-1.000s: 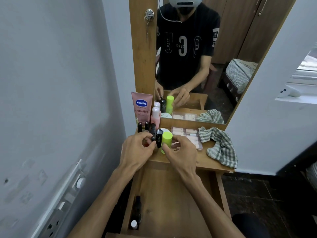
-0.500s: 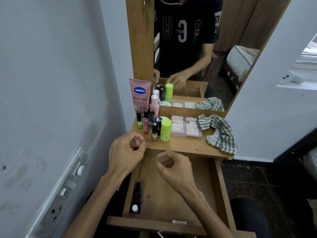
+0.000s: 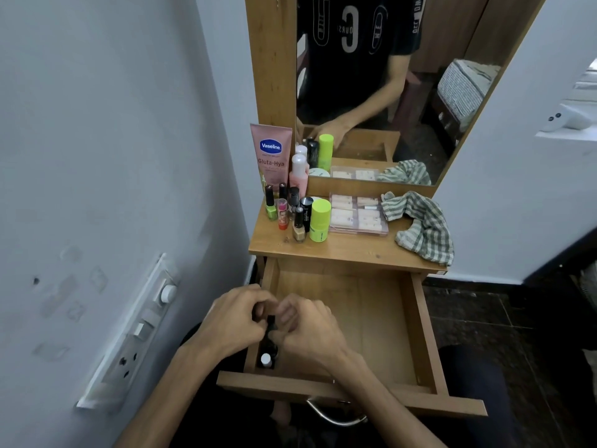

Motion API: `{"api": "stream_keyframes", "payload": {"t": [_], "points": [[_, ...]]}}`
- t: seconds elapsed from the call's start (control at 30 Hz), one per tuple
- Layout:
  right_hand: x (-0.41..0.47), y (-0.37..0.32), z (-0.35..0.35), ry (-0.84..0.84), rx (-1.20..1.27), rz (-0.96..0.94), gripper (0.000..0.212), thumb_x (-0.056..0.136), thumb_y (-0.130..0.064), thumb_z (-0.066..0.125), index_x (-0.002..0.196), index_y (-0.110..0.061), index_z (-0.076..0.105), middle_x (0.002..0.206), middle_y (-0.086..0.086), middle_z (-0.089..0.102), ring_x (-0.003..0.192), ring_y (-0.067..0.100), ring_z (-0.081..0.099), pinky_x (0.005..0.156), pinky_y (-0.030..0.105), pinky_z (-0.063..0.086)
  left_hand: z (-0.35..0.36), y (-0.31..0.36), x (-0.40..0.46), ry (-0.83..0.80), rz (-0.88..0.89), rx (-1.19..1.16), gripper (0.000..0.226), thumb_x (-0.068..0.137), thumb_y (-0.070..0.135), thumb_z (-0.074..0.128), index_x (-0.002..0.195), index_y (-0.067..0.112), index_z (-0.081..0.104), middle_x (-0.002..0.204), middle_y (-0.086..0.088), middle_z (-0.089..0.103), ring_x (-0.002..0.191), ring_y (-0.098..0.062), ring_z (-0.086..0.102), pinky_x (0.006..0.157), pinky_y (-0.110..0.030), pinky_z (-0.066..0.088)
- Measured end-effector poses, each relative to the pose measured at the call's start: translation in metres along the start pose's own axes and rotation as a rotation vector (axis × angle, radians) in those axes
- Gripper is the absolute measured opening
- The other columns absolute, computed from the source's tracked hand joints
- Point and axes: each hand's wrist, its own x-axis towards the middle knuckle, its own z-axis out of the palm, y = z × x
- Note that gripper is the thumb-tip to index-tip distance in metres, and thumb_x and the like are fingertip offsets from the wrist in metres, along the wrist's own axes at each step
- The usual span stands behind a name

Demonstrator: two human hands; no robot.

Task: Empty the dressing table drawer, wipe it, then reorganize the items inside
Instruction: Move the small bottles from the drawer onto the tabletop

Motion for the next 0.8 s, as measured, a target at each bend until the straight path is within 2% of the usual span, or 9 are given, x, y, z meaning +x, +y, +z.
{"api": "stream_keyframes", "payload": {"t": [0.13, 0.3, 0.43, 0.63, 0.8], "points": [[0.002, -0.001, 0.006, 0.051, 0.040, 0.026, 0.031, 0.068, -0.047, 0.076, 0.092, -0.032, 0.064, 0.084, -0.014, 0.073, 0.079, 0.001, 0.070, 0.072, 0.027, 0.062, 0.000, 0.000, 0.005, -0.039, 0.018, 0.000, 0.038, 0.068, 0.021, 0.063, 0.098, 0.043, 0.073, 0.076, 0.014, 0.054, 0.074, -0.002, 0.055, 0.058, -0.016, 0.034], [0.003, 0.002, 0.010, 0.066, 0.060, 0.040, 0.022, 0.070, -0.039, 0.078, 0.083, -0.028, 0.066, 0.076, -0.013, 0.074, 0.074, 0.000, 0.071, 0.073, 0.030, 0.063, 0.003, 0.000, 0.010, -0.078, 0.043, 0.067, 0.034, 0.072, 0.022, 0.063, 0.097, 0.043, 0.074, 0.074, 0.017, 0.049, 0.072, -0.001, 0.051, 0.056, -0.014, 0.029], [0.002, 0.005, 0.008, 0.073, 0.053, 0.011, 0.018, 0.071, -0.034, 0.075, 0.086, -0.028, 0.066, 0.076, -0.014, 0.074, 0.072, -0.001, 0.071, 0.069, 0.028, 0.063, 0.003, 0.003, 0.017, -0.111, 0.057, 0.114, 0.023, 0.072, 0.024, 0.065, 0.089, 0.038, 0.074, 0.076, 0.018, 0.049, 0.074, -0.005, 0.051, 0.061, -0.022, 0.034], [-0.001, 0.016, 0.002, 0.054, 0.045, -0.003, 0.024, 0.076, -0.029, 0.076, 0.100, -0.027, 0.074, 0.082, -0.010, 0.076, 0.076, 0.001, 0.072, 0.072, 0.023, 0.063, 0.007, 0.004, 0.019, -0.104, 0.066, 0.163, 0.029, 0.073, 0.026, 0.069, 0.099, 0.034, 0.077, 0.078, 0.021, 0.049, 0.078, -0.004, 0.053, 0.066, -0.020, 0.037], [-0.005, 0.013, -0.006, 0.049, 0.062, -0.041, 0.013, 0.078, -0.025, 0.079, 0.090, -0.024, 0.080, 0.079, -0.010, 0.077, 0.075, 0.002, 0.072, 0.071, 0.025, 0.063, 0.007, 0.005, 0.017, -0.097, 0.050, 0.153, 0.021, 0.075, 0.025, 0.070, 0.093, 0.034, 0.075, 0.080, 0.020, 0.049, 0.076, -0.004, 0.052, 0.062, -0.019, 0.034]]}}
